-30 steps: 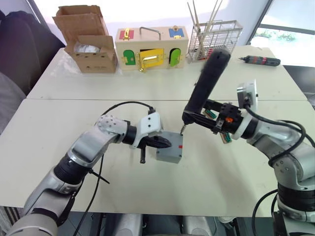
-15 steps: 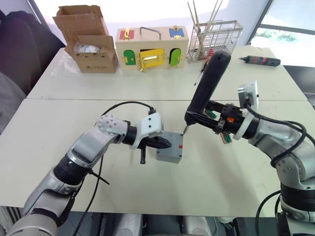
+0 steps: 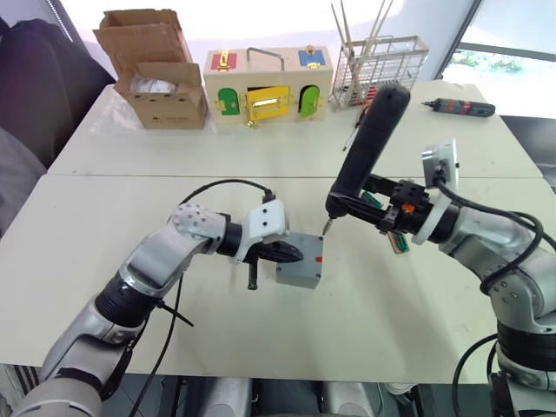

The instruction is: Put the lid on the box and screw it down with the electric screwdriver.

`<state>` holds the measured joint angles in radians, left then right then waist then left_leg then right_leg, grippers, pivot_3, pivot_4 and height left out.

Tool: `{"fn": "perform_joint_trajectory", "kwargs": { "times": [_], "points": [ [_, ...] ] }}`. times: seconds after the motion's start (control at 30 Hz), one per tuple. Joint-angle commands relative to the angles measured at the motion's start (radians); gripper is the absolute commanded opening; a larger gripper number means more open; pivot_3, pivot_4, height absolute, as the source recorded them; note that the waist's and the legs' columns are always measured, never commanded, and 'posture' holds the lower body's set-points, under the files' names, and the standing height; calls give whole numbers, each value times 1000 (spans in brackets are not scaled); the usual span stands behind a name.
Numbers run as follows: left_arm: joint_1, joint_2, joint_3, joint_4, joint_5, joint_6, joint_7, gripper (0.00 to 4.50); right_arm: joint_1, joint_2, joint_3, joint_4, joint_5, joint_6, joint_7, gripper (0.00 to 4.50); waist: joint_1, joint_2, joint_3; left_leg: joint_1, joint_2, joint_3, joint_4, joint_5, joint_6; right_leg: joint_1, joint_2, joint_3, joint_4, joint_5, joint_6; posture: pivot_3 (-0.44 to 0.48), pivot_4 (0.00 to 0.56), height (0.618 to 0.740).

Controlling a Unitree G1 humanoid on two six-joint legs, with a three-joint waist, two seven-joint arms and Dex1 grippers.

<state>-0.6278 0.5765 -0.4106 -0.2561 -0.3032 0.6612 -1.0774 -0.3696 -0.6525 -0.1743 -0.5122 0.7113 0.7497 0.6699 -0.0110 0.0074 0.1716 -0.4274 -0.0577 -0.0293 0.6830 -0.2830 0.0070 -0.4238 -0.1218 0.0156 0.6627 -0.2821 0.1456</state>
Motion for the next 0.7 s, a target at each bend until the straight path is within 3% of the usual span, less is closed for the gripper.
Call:
{"fn": "perform_joint_trajectory", "kwargs": {
  "times": [0.03, 0.7],
  "points": [
    [18, 1, -26, 5, 22, 2, 1, 0, -16, -17, -49, -52, 35, -17, -4, 1922, 0, 0, 0, 0, 0, 0, 0, 0, 0, 0, 0, 0, 0, 0, 0, 0, 150, 735],
    [29, 1, -30, 5, 32, -5, 0, 0, -4, -7, -19, -51, 53, -24, -20, 1922, 0, 0, 0, 0, 0, 0, 0, 0, 0, 0, 0, 0, 0, 0, 0, 0, 150, 735]
  ]
}}
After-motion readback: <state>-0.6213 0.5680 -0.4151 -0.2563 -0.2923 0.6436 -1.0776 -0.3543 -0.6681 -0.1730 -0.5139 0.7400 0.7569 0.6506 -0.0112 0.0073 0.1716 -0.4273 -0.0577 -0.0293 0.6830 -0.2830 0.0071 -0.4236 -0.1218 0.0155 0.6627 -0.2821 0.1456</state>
